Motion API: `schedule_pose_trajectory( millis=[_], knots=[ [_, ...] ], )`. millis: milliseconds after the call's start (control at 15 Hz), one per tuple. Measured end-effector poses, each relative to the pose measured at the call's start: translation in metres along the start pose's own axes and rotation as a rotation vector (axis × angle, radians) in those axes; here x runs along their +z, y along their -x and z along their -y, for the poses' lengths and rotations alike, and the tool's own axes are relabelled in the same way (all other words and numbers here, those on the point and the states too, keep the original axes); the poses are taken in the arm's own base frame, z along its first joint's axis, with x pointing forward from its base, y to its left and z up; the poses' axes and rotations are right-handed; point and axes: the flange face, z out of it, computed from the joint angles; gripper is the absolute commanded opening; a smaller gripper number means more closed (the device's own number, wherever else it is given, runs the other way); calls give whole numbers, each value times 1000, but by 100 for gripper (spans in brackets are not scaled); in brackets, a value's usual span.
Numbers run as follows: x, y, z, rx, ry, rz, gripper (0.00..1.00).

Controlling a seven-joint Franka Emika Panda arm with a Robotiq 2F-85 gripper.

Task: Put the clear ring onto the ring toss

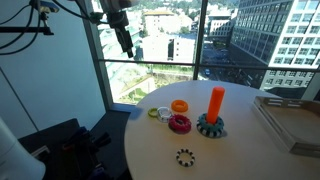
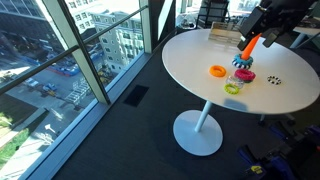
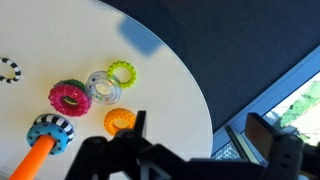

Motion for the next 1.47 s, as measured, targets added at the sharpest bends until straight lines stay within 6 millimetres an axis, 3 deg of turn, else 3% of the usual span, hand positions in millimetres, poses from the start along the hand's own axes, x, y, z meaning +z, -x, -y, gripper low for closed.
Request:
schedule_pose_trajectory(
  millis=[667, 1467],
  knots=[
    [67, -34, -26, 72, 26, 165, 100],
    [97, -53, -80, 183, 43, 257, 100]
  ],
)
